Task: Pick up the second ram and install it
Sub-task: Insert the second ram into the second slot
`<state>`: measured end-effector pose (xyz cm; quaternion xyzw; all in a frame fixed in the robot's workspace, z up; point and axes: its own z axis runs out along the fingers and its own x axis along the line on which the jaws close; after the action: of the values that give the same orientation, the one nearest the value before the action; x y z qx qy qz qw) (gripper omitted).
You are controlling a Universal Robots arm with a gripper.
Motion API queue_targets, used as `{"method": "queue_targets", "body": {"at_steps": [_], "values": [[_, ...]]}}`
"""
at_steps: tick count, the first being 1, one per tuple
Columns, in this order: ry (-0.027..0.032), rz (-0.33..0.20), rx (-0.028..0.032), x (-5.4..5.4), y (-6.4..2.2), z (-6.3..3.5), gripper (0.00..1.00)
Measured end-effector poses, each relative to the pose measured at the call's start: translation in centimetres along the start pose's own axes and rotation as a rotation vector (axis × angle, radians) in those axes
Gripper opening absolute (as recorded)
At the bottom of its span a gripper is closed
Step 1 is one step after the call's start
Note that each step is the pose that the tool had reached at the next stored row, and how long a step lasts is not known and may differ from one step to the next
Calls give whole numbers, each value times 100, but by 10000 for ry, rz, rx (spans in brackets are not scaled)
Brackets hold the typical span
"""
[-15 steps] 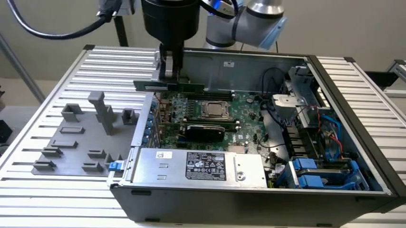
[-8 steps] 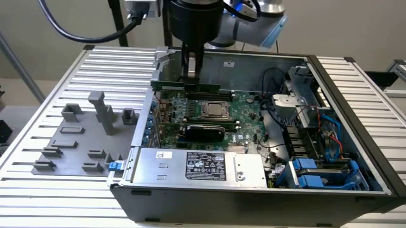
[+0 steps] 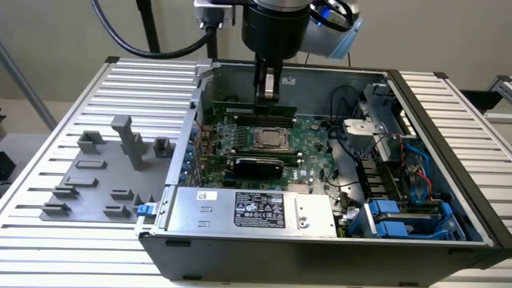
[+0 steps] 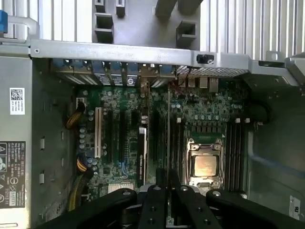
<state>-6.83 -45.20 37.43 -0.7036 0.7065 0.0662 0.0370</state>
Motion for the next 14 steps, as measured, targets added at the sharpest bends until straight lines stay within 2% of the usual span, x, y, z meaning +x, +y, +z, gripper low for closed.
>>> {"method": "queue_targets", "body": {"at_steps": [8, 14], "values": [[0, 0, 1, -289, -131, 185, 0], [1, 0, 0, -486, -184, 322, 0]]}}
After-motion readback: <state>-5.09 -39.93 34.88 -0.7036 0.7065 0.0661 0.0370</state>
